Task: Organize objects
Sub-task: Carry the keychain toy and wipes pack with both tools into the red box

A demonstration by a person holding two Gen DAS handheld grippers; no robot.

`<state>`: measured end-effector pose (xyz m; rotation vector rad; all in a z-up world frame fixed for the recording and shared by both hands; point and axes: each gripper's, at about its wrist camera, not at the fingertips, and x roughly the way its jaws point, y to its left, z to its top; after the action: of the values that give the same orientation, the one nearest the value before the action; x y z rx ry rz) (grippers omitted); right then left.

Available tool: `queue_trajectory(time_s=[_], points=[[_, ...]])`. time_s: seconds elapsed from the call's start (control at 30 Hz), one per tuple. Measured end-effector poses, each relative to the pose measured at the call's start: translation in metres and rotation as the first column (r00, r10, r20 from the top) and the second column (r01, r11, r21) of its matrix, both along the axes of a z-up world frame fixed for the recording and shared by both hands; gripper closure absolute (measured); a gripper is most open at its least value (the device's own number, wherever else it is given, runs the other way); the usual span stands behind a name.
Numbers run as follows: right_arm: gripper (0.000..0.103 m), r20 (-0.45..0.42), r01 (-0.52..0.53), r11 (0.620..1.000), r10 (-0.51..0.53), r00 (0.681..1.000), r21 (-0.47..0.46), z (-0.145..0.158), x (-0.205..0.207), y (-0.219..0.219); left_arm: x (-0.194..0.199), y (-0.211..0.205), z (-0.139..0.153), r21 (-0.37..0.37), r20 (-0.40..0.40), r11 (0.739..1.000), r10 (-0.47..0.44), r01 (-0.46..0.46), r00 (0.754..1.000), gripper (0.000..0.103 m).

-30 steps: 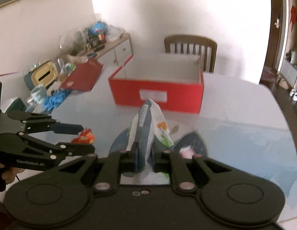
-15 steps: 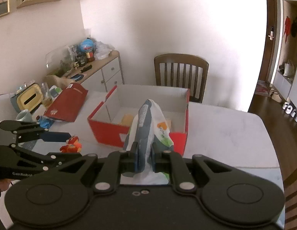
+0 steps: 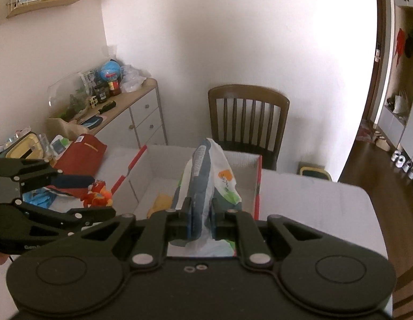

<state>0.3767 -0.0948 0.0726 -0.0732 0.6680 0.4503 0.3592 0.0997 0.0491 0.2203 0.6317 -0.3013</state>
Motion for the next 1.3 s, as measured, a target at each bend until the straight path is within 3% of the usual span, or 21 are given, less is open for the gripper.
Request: queue_trajectory(time_s=[0.33, 0.47, 0.77, 1.3], points=[[0.092, 0.002, -0.004, 0.998, 0.004, 1.0, -0.059, -0.012, 0.05, 0.023, 0.056, -0.008, -0.006, 0.052, -0.027, 0.999, 0.003, -0.002, 1.0, 0.049], [0.091, -0.021, 0.005, 0.998, -0.007, 1.0, -0.063, -0.025, 0.069, 0.029, 0.075, -0.013, -0.02, 0.092, -0.043, 0.996, -0.015, 0.018, 0.999, 0.049], [0.091, -0.097, 0.026, 0.997, -0.033, 0.995, -0.067, -0.062, 0.104, 0.038, 0.112, -0.015, -0.052, 0.094, -0.131, 0.996, 0.007, 0.006, 0.991, 0.049], [0.091, -0.173, 0.037, 0.995, -0.052, 0.984, -0.092, -0.116, 0.127, 0.045, 0.15, -0.023, -0.108, 0.133, -0.249, 0.991, 0.016, 0.018, 0.968, 0.048]])
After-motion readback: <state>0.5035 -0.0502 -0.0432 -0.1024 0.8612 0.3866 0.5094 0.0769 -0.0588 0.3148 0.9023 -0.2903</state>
